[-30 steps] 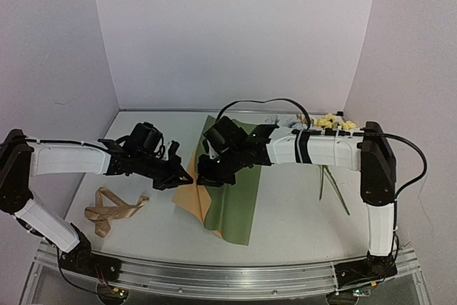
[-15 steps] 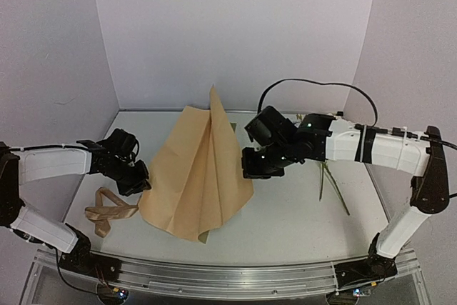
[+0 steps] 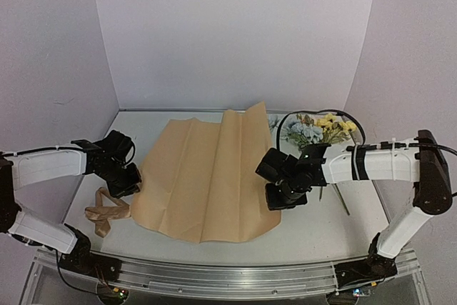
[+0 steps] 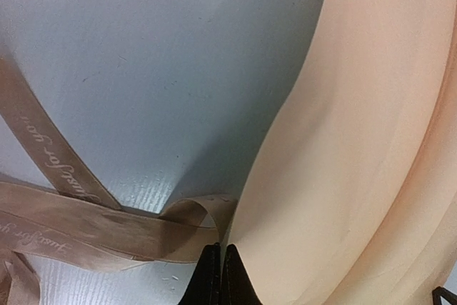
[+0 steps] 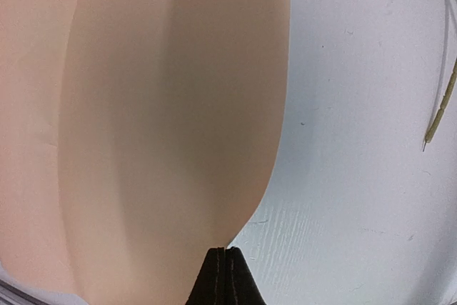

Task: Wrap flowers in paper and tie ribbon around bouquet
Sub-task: Unfold the folded wrapping paper at the center of the board.

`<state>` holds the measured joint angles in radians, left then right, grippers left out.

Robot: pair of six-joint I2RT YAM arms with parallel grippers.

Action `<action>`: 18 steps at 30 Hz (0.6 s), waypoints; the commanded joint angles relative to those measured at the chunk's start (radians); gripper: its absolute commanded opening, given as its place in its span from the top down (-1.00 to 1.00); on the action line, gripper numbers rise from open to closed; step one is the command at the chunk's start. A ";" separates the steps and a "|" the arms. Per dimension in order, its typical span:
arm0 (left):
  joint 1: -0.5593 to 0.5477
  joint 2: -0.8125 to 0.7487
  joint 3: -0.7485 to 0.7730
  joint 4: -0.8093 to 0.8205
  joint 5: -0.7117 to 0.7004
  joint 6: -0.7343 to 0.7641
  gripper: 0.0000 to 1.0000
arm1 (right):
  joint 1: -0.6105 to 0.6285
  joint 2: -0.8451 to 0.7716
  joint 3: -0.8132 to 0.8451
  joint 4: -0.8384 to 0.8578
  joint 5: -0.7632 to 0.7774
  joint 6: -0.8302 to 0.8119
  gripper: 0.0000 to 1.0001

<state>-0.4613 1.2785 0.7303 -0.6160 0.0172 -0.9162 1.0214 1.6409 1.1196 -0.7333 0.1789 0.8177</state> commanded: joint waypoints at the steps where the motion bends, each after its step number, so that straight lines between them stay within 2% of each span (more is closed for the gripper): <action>1: 0.008 -0.013 0.017 -0.053 -0.064 -0.007 1.00 | 0.000 0.004 -0.017 0.002 0.055 0.035 1.00; 9: 0.034 -0.014 0.049 -0.092 -0.133 0.000 1.00 | -0.001 0.032 -0.057 0.074 -0.027 0.051 1.00; 18: 0.149 0.194 0.319 -0.126 -0.222 0.111 1.00 | 0.011 0.074 -0.039 0.192 -0.209 0.102 1.00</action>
<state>-0.3705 1.3899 0.8958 -0.7278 -0.1129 -0.8802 1.0218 1.6875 1.0653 -0.6188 0.0773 0.8775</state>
